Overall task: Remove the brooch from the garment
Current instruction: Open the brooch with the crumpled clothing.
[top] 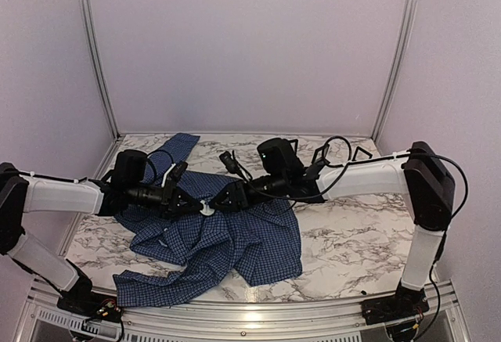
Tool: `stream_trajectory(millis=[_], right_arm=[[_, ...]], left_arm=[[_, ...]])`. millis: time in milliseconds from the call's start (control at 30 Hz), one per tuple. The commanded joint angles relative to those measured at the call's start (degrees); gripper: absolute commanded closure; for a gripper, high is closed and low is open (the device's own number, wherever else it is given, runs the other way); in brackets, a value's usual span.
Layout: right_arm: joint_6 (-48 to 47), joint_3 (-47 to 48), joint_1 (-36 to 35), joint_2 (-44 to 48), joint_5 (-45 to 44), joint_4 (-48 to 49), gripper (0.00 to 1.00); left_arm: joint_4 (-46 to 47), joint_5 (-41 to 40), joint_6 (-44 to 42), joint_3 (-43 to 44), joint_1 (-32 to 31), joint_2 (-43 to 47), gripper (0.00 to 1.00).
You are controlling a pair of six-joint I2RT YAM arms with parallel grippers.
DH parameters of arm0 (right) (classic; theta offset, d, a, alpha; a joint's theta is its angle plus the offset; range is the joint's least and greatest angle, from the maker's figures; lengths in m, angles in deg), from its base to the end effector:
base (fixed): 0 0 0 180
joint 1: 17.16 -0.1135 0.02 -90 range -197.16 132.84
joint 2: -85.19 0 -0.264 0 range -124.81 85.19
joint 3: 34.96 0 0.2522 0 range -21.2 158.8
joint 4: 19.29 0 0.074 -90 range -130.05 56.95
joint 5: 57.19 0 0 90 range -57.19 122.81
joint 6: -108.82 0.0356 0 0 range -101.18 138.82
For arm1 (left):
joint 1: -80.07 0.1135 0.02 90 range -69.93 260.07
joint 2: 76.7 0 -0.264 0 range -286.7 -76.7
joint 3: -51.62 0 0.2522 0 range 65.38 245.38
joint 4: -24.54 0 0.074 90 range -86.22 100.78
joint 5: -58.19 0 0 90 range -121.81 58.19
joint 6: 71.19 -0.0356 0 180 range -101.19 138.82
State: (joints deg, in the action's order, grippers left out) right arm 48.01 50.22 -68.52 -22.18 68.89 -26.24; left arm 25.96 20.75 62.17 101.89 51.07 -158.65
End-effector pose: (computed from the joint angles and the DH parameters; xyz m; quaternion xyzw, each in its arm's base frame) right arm 0.2472 0.3428 0.2202 -0.3116 0.7744 0.5150 0.1948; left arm 0.2314 -0.1606 0.1943 0.1216 0.7990 -0.5735 0.1338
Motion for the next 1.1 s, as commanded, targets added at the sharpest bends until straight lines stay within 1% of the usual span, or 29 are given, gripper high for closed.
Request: stream_trajectory(millis=[0, 233, 500, 633, 1067], right_arm=[[3.5, 2.1, 0.3, -2.3, 3.1, 3.1, 0.52], [7.8, 1.9, 1.2, -3.9, 5.4, 8.2, 0.57], [9.2, 2.2, 1.3, -5.2, 5.9, 10.0, 0.66], [9.5, 2.3, 1.2, -5.7, 6.3, 10.4, 0.68], [10.0, 2.6, 1.3, -6.1, 6.0, 10.8, 0.71]], left_arm=[[3.7, 0.8, 0.3, -0.6, -0.1, 1.4, 1.0], [3.2, 0.0, -0.2, -0.8, -0.8, 1.8, 1.0], [2.6, -0.6, -0.4, -0.8, -1.3, 2.3, 1.0], [2.5, -0.8, -0.4, -0.7, -1.5, 2.3, 1.0], [2.1, -1.0, -0.5, -0.5, -1.9, 2.4, 1.0]])
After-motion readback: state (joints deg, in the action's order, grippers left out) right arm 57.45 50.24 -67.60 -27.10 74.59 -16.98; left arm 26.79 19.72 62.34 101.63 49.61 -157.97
